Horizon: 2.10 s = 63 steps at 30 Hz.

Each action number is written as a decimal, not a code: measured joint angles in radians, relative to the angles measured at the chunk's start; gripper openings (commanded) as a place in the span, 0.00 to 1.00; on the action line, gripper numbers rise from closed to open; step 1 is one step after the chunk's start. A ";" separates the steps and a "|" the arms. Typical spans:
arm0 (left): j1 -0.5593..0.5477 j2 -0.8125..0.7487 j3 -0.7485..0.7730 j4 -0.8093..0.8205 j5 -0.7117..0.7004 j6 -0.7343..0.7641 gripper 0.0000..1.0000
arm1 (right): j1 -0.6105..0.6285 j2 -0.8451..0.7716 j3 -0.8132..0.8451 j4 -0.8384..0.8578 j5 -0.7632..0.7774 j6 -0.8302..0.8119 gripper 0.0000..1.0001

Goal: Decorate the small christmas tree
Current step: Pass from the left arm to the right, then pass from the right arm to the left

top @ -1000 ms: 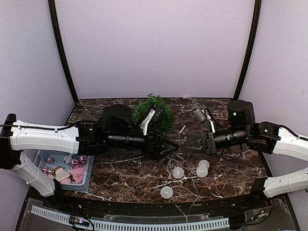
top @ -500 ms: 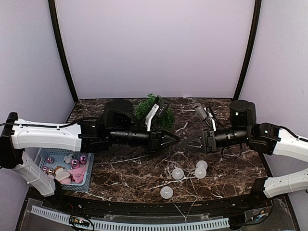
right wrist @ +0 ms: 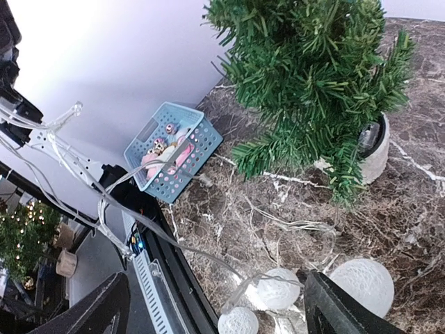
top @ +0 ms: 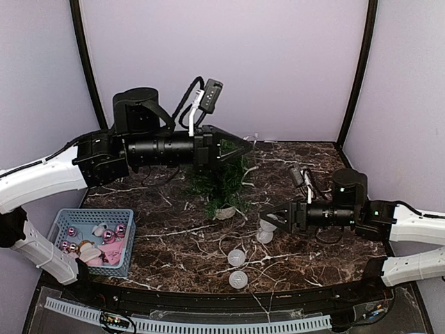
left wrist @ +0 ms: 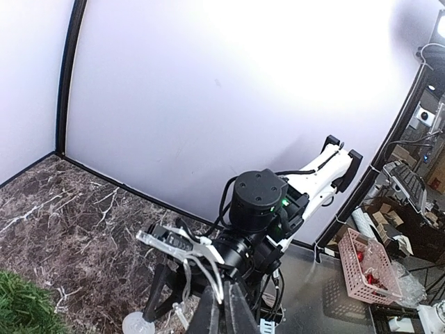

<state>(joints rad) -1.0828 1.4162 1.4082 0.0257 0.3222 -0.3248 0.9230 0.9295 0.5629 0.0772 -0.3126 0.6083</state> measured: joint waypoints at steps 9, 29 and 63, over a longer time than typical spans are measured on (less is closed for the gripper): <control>0.041 -0.116 -0.024 -0.079 0.021 0.002 0.00 | 0.013 -0.001 -0.023 0.057 0.102 -0.026 0.88; 0.047 0.041 0.082 -0.092 0.157 -0.027 0.06 | 0.150 0.258 0.092 0.219 0.227 -0.097 0.00; -0.033 0.238 -0.186 0.124 -0.018 0.096 0.67 | 0.150 -0.097 0.660 -0.313 0.834 -0.272 0.00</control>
<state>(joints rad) -1.1156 1.6547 1.2224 0.1501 0.3046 -0.2291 1.0729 0.8326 1.2228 -0.2356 0.5213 0.3363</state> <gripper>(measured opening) 0.679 0.008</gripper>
